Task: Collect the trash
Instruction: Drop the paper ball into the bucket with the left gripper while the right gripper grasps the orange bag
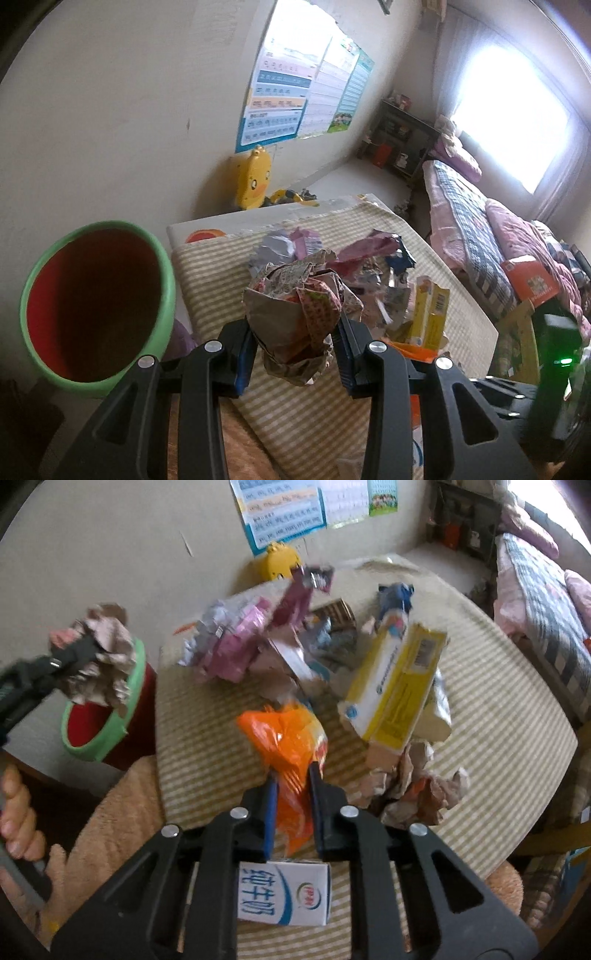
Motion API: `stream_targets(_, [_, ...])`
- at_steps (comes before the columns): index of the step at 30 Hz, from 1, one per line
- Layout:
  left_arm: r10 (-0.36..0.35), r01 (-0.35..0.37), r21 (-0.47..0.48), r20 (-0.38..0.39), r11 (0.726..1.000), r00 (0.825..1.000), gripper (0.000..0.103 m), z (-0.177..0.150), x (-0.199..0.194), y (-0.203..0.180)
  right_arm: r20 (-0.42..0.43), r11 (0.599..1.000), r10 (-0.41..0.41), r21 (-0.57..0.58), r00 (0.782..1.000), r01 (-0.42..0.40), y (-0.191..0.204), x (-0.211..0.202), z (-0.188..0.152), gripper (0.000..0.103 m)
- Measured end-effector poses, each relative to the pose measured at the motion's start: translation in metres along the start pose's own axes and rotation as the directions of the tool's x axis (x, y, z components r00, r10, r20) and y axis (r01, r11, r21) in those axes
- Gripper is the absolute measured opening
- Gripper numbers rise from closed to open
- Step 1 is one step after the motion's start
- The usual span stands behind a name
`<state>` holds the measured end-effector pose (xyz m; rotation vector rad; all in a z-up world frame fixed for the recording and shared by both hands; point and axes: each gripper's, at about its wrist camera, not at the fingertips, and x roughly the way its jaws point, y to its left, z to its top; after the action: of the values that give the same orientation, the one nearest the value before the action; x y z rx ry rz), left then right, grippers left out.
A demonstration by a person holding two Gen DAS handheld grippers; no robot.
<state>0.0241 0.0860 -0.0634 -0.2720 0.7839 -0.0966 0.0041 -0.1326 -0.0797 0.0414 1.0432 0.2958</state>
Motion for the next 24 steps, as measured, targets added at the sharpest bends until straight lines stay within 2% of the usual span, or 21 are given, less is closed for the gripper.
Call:
stream_targets(5, [0.074,-0.073,-0.038,0.032,0.997,0.997,0.034,0.009,-0.007,0.031,0.088,0.999,0.033,0.012,0.996,-0.034,0.006,-0.038,0.015,0.013])
stream_targets(11, [0.214,-0.209,-0.100,0.036,0.973,0.976,0.034,0.012,-0.015,0.089,0.154,0.994,0.111,-0.006,0.982,-0.112,0.028,-0.054,0.042,0.013])
stream_targets(16, [0.300,-0.298,-0.168,-0.017,0.940,0.954,0.034,0.005,-0.013,0.135,0.133,0.978,0.208,-0.060,0.969,-0.202,0.065,-0.033,0.066,0.013])
stream_targets(24, [0.357,-0.365,-0.210,-0.074,0.907,0.931,0.035,-0.001,0.000,0.178,0.057,0.925,0.369,-0.122,0.928,-0.361,0.152,0.030,0.111,0.013])
